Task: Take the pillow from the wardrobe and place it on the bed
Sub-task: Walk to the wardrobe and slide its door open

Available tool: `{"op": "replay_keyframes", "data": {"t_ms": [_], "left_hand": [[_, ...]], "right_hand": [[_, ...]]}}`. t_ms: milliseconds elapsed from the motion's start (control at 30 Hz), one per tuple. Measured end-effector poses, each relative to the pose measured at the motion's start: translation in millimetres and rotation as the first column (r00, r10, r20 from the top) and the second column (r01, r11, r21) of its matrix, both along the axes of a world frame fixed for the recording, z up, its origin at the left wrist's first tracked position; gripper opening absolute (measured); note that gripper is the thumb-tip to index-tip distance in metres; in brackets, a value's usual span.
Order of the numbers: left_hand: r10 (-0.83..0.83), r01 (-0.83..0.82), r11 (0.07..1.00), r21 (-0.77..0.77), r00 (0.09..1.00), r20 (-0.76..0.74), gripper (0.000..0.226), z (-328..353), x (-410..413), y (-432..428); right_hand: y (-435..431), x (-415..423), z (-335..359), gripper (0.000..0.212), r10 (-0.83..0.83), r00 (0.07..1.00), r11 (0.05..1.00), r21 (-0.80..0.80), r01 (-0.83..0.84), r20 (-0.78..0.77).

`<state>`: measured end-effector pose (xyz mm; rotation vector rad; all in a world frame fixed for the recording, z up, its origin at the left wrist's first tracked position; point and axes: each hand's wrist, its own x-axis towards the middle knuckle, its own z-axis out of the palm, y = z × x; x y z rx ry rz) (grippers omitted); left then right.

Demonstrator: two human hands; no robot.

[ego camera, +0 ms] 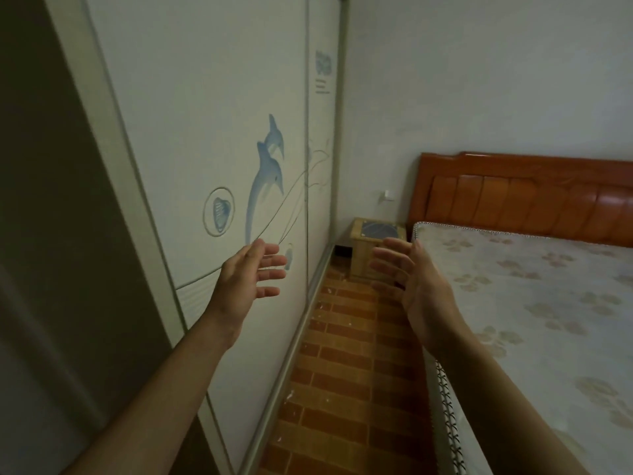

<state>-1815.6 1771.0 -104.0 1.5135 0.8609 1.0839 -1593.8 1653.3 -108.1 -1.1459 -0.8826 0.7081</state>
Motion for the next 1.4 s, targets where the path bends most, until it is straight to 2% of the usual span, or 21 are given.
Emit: {"op": "replay_keyframes", "data": {"t_ms": [233,500,800,933,1200,1400], "left_hand": [[-0.064,0.064,0.997,0.038,0.998,-0.02,0.043,23.9,104.6,99.8],[-0.116,0.116,0.992,0.058,0.993,0.006,0.043,31.2,195.9,197.3],[-0.188,0.188,0.982,0.009,0.978,0.086,0.042,13.2,283.3,341.9],[-0.204,0.206,0.979,0.001,0.971,0.123,0.042,16.1,315.8,414.6],[-0.249,0.256,0.966,-0.029,0.958,0.144,0.043,12.7,389.9,518.5],[-0.247,0.254,0.967,-0.034,0.959,0.136,0.045,-3.1,454.8,582.3]], "right_hand": [[87.4,88.2,7.8,0.035,-0.08,0.996,0.997,0.019,0.08,-0.026],[172.7,172.2,24.3,0.044,-0.105,0.994,0.994,0.013,0.105,0.016],[294.0,253.8,11.7,0.067,-0.183,0.982,0.983,-0.026,0.184,0.039],[353.4,282.4,21.4,0.068,-0.22,0.975,0.975,-0.04,0.221,0.011],[450.7,340.5,26.4,0.054,-0.298,0.954,0.954,-0.034,0.297,-0.014],[514.6,400.5,8.6,0.064,-0.291,0.956,0.957,-0.027,0.29,-0.043]]}}
